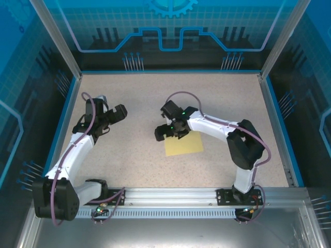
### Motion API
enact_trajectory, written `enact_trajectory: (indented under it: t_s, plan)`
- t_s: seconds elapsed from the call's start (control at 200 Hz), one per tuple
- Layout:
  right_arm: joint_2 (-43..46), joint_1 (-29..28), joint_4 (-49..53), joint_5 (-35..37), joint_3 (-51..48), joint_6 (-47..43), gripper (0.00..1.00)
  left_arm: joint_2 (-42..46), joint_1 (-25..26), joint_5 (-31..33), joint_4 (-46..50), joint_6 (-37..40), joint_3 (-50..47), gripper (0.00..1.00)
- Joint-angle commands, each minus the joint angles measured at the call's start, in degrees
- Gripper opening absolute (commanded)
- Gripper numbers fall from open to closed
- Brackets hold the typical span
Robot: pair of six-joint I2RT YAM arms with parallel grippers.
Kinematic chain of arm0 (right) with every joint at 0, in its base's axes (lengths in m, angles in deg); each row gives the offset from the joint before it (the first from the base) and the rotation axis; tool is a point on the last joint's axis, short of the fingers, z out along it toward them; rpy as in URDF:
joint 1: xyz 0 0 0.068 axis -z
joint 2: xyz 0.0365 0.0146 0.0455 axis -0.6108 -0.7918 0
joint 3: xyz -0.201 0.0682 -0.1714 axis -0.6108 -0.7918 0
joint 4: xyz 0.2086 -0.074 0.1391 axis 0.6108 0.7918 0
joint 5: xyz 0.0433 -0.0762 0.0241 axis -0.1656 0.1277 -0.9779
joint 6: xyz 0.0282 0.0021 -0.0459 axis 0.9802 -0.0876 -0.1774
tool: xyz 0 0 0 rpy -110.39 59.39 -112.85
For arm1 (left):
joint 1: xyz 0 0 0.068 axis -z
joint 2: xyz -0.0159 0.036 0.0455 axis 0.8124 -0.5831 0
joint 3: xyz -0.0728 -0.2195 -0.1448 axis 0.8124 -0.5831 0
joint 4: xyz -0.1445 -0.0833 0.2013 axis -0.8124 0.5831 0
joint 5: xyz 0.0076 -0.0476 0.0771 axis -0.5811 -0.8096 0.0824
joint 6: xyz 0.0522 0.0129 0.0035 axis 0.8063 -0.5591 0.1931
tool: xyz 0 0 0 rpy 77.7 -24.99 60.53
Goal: Fold a paper plane with a square sheet of paper (pick it up from the middle)
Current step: Move the square sheet of paper to the center of the table, then fold the square sheet of paper in half at the center of the table.
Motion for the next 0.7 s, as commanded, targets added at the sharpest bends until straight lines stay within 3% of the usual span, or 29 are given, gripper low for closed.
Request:
enact_trajectory:
  t_s: [0.0, 0.37, 0.695]
  plan:
    - [-0.1, 3.5, 8.6, 3.5, 0.8, -3.7, 0.99, 1.0, -0.4, -0.6, 2.2, -0.7, 1.5, 0.99]
    - [-9.1, 4.1, 11.9, 3.2, 5.1, -1.5, 0.99, 0.5, -0.5, -0.5, 2.5, -0.6, 1.9, 0.99]
    - [-11.7, 4.1, 11.4, 6.4, 2.8, 2.2, 0.99, 1.3, -0.4, -1.5, 0.7, -0.7, 0.8, 0.99]
